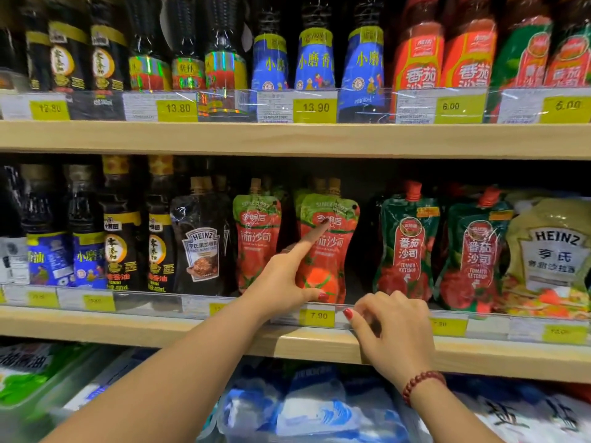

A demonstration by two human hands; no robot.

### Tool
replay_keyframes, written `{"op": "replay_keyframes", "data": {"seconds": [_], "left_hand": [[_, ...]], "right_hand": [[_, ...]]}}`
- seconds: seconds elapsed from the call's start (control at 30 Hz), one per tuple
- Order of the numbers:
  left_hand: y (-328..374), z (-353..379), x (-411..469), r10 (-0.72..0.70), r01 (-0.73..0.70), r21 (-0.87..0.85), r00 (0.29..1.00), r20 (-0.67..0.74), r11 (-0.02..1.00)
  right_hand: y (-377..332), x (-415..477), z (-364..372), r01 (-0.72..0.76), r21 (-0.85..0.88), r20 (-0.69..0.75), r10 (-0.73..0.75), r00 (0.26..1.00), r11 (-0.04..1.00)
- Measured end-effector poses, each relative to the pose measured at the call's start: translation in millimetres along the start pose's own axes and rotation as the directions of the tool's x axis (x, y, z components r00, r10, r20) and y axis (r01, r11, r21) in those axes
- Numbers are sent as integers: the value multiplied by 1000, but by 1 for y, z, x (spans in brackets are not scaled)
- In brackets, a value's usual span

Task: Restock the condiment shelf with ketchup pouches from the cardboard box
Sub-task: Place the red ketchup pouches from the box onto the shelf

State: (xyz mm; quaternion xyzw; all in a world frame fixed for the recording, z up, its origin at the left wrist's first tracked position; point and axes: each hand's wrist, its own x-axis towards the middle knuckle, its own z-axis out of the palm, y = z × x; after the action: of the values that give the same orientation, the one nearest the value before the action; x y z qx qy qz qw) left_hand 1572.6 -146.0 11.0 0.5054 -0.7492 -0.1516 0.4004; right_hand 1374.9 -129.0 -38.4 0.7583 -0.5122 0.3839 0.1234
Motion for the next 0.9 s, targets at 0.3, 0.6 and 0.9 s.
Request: {"op": "replay_keyframes", "data": {"seconds": [0.3, 0.6, 0.9], "left_hand": [[5, -2, -8, 35, 73, 543, 982, -186, 837], [7, 7, 1, 12, 109, 551, 977, -211, 827], [1, 12, 17, -68, 157, 482, 978, -197, 862]], "right_hand": [[0, -2, 1, -5, 27, -16, 6, 1000, 1000], [0, -2, 3, -13, 19, -18, 13, 1000, 1000], [0, -3, 4, -8, 6, -28, 8, 1000, 1000]]}}
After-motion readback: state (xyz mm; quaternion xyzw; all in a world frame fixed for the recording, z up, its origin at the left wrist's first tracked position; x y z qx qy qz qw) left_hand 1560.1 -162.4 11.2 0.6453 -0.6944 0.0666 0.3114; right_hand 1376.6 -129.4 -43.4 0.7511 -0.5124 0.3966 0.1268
